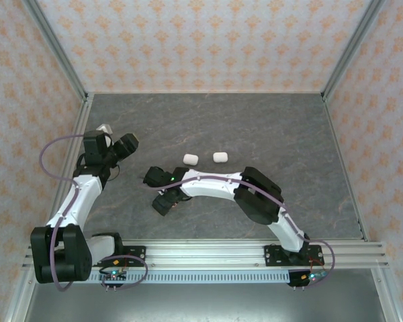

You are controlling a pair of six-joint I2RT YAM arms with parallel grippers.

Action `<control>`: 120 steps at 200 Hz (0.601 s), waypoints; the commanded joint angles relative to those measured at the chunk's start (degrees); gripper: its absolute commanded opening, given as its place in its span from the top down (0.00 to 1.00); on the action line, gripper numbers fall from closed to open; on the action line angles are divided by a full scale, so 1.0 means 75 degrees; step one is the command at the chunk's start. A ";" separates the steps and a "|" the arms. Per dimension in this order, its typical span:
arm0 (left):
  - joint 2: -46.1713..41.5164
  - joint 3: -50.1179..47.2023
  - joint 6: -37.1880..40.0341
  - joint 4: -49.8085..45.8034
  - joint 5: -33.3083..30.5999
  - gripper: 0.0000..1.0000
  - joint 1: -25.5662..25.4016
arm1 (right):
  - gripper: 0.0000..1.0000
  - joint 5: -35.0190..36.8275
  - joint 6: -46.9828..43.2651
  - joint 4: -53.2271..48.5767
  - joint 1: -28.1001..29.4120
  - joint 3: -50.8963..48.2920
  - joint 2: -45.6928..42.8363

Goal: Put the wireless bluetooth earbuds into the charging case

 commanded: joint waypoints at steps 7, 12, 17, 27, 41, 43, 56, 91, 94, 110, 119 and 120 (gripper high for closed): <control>-0.0242 -0.0081 -0.0013 -0.0340 0.0079 0.22 0.0074 | 0.20 0.0186 -0.0191 -0.0436 0.0036 0.0239 0.0247; -0.0251 -0.0078 -0.0008 -0.0359 0.0088 0.22 0.0074 | 0.22 0.0162 -0.0196 -0.0471 0.0036 0.0224 0.0250; -0.0263 -0.0078 -0.0003 -0.0380 0.0099 0.22 0.0080 | 0.24 0.0168 -0.0197 -0.0494 0.0033 0.0199 0.0252; -0.0301 -0.0078 0.0011 -0.0411 0.0119 0.22 0.0080 | 0.26 0.0204 -0.0228 -0.0530 0.0036 0.0135 0.0229; -0.0350 -0.0088 0.0022 -0.0459 0.0121 0.21 0.0085 | 0.33 0.0274 -0.0293 -0.0605 0.0031 0.0066 0.0194; -0.0348 -0.0084 0.0022 -0.0473 0.0114 0.21 0.0081 | 0.34 0.0280 -0.0306 -0.0608 0.0035 0.0053 0.0186; -0.0385 -0.0075 0.0068 -0.0520 0.0103 0.21 0.0077 | 0.38 0.0330 -0.0387 -0.0693 0.0033 0.0009 0.0140; -0.0452 -0.0010 0.0231 -0.0748 0.0237 0.21 0.0079 | 0.51 0.0670 -0.0622 -0.0694 0.0026 -0.0192 -0.0270; -0.0459 -0.0006 0.0241 -0.0763 0.0267 0.21 0.0080 | 0.51 0.0690 -0.0640 -0.0653 0.0015 -0.0232 -0.0338; -0.0494 0.0050 0.0316 -0.0865 0.0480 0.21 0.0080 | 0.53 0.0643 -0.0731 -0.0382 -0.0098 -0.0506 -0.0796; -0.0517 0.0086 0.0366 -0.0910 0.0683 0.21 0.0069 | 0.54 0.0642 -0.0775 -0.0176 -0.0204 -0.0729 -0.1140; -0.0520 0.0088 0.0370 -0.0914 0.0708 0.21 0.0069 | 0.54 0.0640 -0.0785 -0.0146 -0.0218 -0.0757 -0.1183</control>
